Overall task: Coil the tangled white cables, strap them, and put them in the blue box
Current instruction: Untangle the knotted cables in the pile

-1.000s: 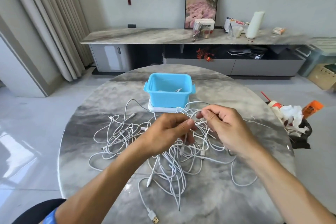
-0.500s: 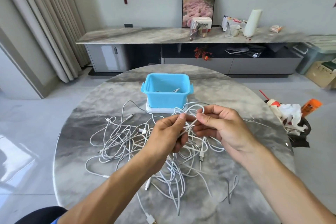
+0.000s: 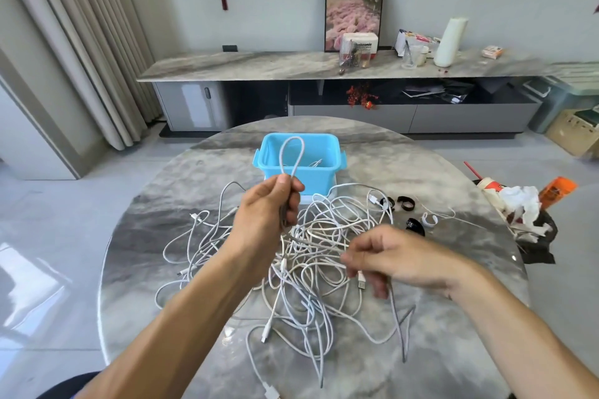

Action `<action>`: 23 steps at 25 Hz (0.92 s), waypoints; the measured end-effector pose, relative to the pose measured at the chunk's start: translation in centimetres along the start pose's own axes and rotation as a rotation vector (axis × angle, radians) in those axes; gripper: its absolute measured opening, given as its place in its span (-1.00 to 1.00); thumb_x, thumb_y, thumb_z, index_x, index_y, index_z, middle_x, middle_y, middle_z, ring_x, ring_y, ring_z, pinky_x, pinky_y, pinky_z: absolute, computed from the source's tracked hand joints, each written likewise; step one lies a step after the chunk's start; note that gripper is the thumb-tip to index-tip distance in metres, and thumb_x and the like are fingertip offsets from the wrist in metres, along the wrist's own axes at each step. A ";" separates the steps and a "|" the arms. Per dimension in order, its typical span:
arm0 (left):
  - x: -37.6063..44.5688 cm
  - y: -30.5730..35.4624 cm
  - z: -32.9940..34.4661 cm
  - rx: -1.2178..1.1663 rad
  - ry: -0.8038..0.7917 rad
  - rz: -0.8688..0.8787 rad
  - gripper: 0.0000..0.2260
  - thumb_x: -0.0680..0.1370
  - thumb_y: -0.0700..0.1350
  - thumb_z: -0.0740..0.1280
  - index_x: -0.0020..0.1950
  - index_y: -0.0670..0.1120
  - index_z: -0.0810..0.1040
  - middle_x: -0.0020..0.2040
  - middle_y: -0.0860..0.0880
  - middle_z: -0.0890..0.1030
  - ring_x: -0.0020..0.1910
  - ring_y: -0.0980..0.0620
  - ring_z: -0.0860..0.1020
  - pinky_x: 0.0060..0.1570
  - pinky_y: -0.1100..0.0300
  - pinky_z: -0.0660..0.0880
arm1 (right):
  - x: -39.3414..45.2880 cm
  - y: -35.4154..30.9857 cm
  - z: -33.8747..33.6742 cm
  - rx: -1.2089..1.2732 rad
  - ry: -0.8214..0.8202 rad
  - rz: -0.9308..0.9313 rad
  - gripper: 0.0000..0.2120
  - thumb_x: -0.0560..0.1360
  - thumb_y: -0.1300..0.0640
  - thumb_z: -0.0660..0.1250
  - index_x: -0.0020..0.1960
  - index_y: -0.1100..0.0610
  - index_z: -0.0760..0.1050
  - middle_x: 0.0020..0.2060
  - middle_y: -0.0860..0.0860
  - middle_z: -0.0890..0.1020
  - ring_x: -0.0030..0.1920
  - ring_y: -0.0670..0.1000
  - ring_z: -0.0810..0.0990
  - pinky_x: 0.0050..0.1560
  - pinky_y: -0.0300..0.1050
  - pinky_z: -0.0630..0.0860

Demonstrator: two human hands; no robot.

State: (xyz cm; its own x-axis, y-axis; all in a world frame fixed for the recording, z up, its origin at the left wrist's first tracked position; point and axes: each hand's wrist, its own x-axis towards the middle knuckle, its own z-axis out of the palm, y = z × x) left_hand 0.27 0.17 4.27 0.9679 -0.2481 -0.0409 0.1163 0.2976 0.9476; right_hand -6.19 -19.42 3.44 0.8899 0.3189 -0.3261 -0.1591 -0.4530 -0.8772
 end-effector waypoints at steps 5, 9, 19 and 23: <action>-0.1 0.5 -1.4 0.584 0.008 0.200 -0.72 0.66 -0.07 0.17 -0.19 -0.09 0.53 -0.43 0.08 0.39 -0.44 0.10 0.32 -0.44 0.28 0.29 | -1.5 -1.2 -3.1 0.586 0.349 -0.196 -0.79 0.45 0.08 0.35 -0.16 0.23 0.65 -0.50 0.02 0.32 -0.49 -0.03 0.28 -0.45 -0.17 0.31; -1.6 -1.0 -0.2 0.883 -0.302 0.325 -0.72 0.67 -0.03 0.15 -0.16 -0.04 0.54 -0.43 0.17 0.43 -0.41 0.21 0.37 -0.33 0.27 0.29 | -0.6 -1.5 -1.4 0.798 0.375 -0.245 -0.80 0.40 0.10 0.37 -0.19 0.24 0.67 -0.42 0.02 0.50 -0.38 -0.06 0.41 -0.36 -0.20 0.40; -2.0 -2.9 1.5 0.566 -0.232 0.104 -0.67 0.67 0.02 0.16 -0.24 -0.10 0.44 -0.38 0.07 0.35 -0.36 0.09 0.30 -0.30 0.15 0.28 | 0.4 -1.5 0.3 0.825 0.629 -0.149 -0.81 0.37 0.12 0.44 -0.07 0.19 0.70 -0.30 0.05 0.51 -0.48 -0.12 0.31 -0.57 -0.32 0.22; -2.2 -3.5 1.9 0.489 -0.198 0.083 -0.67 0.69 -0.01 0.14 -0.22 -0.06 0.51 -0.23 -0.15 0.58 -0.25 0.05 0.46 -0.19 0.13 0.40 | 0.2 -1.8 0.4 0.665 0.667 -0.110 -0.87 0.36 0.21 0.51 -0.10 0.17 0.67 -0.39 -0.04 0.64 -0.49 -0.17 0.46 -0.50 -0.36 0.39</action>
State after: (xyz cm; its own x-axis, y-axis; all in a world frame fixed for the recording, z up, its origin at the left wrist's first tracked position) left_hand -2.70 -2.07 1.66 0.9031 -0.4257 0.0565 -0.1225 -0.1292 0.9840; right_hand -5.92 -18.18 4.79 0.9422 -0.3036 -0.1417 -0.0879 0.1839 -0.9790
